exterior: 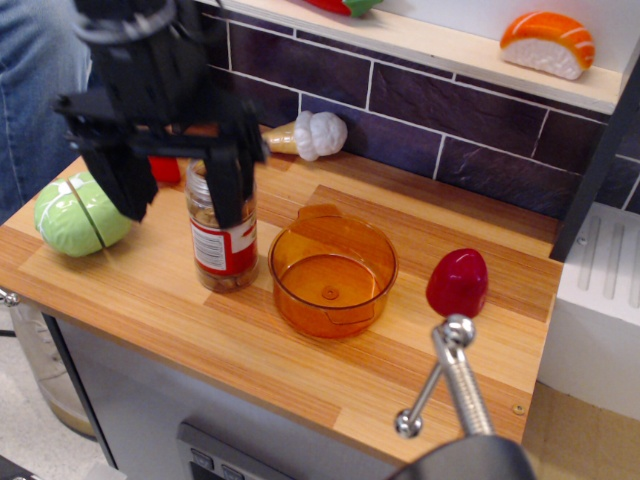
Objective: Pour almonds in pot
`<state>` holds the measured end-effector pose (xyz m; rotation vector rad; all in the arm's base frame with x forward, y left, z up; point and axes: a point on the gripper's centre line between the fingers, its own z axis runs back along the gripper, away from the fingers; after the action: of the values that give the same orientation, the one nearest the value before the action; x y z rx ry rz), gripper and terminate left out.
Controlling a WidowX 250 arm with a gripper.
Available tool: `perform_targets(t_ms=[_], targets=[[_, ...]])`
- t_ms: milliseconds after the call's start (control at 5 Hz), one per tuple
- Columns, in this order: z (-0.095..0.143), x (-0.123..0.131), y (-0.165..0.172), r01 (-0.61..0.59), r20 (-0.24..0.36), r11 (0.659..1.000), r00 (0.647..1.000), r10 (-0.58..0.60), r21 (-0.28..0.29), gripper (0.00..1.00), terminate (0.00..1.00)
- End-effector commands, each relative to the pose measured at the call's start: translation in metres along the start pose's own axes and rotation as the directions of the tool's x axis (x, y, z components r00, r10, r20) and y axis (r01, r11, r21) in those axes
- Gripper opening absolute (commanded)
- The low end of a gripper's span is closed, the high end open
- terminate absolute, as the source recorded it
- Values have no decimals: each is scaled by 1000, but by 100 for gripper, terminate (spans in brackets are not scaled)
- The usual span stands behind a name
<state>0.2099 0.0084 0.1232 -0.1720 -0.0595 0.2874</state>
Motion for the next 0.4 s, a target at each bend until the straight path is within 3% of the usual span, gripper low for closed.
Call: perform_targets(t_ms=[0,200], targets=[[26,51,34,-351,-90,930,935,342,-109,100,0],[17,63,56,-523,-212,847,841,497,-93,100,0]])
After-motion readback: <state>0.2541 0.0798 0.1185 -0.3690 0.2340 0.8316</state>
